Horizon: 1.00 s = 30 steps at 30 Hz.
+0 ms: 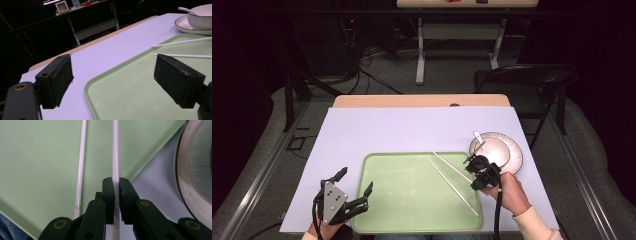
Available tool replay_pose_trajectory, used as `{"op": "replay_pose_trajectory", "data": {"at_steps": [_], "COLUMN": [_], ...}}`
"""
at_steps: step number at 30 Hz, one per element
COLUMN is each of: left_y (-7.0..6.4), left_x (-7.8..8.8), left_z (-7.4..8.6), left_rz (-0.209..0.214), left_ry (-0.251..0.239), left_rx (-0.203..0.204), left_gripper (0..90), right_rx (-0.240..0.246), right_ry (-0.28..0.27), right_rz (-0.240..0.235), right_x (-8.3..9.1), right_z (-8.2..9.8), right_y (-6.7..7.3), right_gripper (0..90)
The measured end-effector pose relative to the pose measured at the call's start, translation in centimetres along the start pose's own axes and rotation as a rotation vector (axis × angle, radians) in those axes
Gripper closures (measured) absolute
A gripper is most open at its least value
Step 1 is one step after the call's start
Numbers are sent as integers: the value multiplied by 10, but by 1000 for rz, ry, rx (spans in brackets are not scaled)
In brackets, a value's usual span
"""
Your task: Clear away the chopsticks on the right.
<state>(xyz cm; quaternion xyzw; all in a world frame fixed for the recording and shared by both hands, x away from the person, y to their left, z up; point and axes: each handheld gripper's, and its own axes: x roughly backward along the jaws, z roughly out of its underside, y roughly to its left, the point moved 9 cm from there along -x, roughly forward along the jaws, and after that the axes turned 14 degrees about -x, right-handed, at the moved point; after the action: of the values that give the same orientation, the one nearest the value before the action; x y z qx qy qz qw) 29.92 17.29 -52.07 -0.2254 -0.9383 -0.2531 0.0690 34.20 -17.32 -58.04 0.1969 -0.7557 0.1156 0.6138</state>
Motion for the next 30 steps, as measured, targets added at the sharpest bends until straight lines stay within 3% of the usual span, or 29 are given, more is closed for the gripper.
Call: {"op": "replay_pose_trajectory", "data": {"at_steps": [15, 21, 30], "left_y": [0, -1, 0], "left_x": [0, 0, 0], "left_z": [0, 0, 0], "left_rz": [1, 1, 1], "left_ry": [0, 0, -2], "left_rx": [0, -3, -3], "left_gripper": [154, 154, 153], "right_rx": [-6, -3, -5], "right_ry": [52, 49, 54], "right_rz": [-34, -48, -55], "right_x": [-23, -31, -32], "right_z": [6, 4, 3], "right_y": [13, 19, 20], "right_gripper": [834, 831, 790]}}
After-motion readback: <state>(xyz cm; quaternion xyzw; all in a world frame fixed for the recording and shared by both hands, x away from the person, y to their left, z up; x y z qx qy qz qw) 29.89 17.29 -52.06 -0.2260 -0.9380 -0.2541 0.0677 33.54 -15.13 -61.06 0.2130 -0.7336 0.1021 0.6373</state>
